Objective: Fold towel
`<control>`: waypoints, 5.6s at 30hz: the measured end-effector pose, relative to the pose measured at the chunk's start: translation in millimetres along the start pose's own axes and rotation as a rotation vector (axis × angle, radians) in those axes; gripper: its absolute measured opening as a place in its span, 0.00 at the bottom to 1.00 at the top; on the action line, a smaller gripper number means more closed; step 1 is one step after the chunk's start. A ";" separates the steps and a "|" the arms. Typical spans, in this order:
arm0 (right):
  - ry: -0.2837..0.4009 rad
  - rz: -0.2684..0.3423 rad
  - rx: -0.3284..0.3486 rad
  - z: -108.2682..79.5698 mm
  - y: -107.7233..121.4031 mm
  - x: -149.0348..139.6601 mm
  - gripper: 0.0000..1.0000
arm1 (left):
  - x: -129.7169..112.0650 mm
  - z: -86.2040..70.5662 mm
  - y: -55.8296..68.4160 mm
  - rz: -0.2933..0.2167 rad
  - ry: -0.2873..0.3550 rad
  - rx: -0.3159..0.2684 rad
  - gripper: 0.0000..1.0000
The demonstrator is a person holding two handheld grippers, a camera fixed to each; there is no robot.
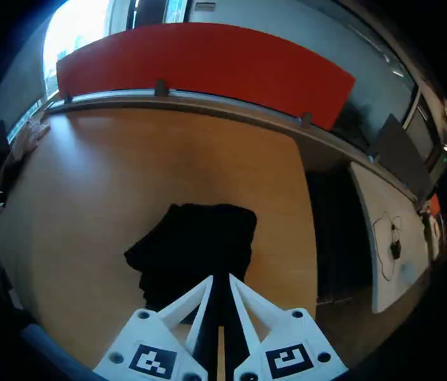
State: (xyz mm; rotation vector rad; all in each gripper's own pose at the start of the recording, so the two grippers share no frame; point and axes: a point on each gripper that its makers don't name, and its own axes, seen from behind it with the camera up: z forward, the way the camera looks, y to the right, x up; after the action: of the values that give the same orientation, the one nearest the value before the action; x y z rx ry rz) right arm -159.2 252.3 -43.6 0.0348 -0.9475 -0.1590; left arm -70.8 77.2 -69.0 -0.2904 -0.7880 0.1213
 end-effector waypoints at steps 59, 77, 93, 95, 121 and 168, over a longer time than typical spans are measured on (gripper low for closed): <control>-0.141 0.103 -0.112 18.8 40.9 -76.7 0.69 | -0.2 -4.8 -1.7 0.003 0.007 0.007 0.95; -0.065 0.130 -0.080 17.9 26.3 -56.0 0.91 | 2.8 -7.6 -3.4 -0.003 0.017 0.013 0.96; 0.063 0.161 -0.074 15.3 9.0 -18.9 1.00 | 15.2 -10.3 -5.1 -0.006 0.043 0.021 0.96; 0.088 0.167 -0.069 14.0 4.4 -11.0 1.00 | 17.2 -10.4 -5.7 -0.007 0.047 0.023 0.95; 0.579 0.270 -0.061 -29.0 -48.6 108.3 1.00 | 64.5 -14.3 -21.6 -0.050 0.159 0.066 0.95; 0.932 0.222 -0.002 -110.8 -192.6 216.3 1.00 | 214.1 -70.1 -55.7 -0.163 0.676 0.175 0.96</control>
State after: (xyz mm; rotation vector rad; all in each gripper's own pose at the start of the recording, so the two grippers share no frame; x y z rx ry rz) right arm 31.4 25.0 46.8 -0.0006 -0.0168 0.0684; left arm 129.2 55.2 46.6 -0.0860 -0.1252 -0.0628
